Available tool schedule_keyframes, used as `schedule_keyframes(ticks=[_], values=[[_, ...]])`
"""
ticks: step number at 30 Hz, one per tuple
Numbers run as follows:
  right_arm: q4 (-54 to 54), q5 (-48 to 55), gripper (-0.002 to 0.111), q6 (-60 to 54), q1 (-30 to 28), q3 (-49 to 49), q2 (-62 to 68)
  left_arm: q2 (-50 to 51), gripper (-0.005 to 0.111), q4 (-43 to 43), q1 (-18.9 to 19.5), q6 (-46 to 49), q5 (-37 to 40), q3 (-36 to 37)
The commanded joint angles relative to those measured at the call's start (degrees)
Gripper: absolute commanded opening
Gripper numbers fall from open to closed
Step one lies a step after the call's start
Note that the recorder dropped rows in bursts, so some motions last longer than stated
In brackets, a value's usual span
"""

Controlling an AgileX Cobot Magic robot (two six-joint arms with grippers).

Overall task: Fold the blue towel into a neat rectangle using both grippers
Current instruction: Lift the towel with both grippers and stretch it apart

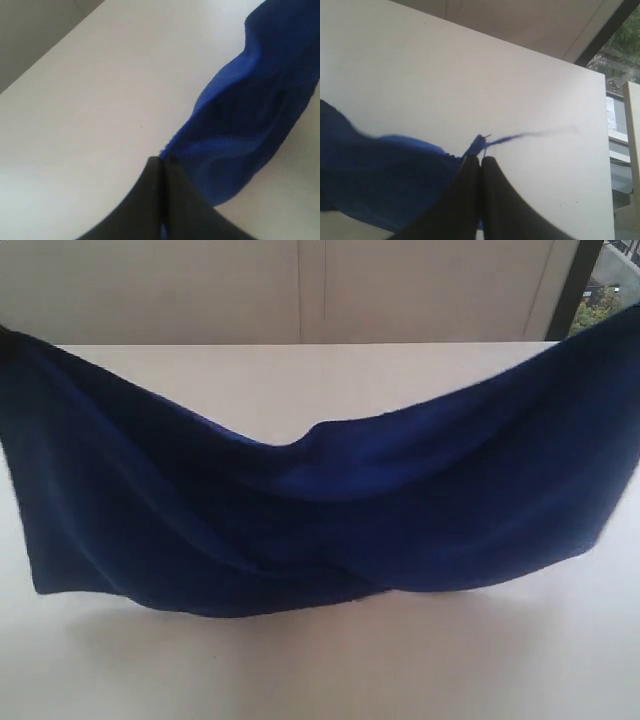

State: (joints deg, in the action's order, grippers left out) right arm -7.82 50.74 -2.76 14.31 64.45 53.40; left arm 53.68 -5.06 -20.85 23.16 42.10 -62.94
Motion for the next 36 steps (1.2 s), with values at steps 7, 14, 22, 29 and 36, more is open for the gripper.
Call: schedule_keyframes(ticks=[7,14,22,29,36], values=[[-1.6,9.8,0.000,0.5,-0.7,0.2,-15.9,-14.8,0.000,7.3,0.2,-6.8,13.0,-0.1],[-7.0,12.6,0.000,7.1,-0.7,0.2,-21.6,-20.0,0.000,12.2,0.2,-13.4,14.6,-0.1],[-10.9,6.3,0.000,13.5,-0.7,-6.5,-10.2,-10.0,0.000,18.9,0.2,-25.8,1.9,7.6],[-27.7,-7.7,0.000,32.4,-0.7,-13.8,9.7,10.5,0.000,29.8,0.2,-36.6,-16.2,15.1],[-43.1,-20.3,0.000,47.5,-1.6,-13.5,30.9,30.3,0.000,37.8,6.3,-47.5,-37.4,15.2]])
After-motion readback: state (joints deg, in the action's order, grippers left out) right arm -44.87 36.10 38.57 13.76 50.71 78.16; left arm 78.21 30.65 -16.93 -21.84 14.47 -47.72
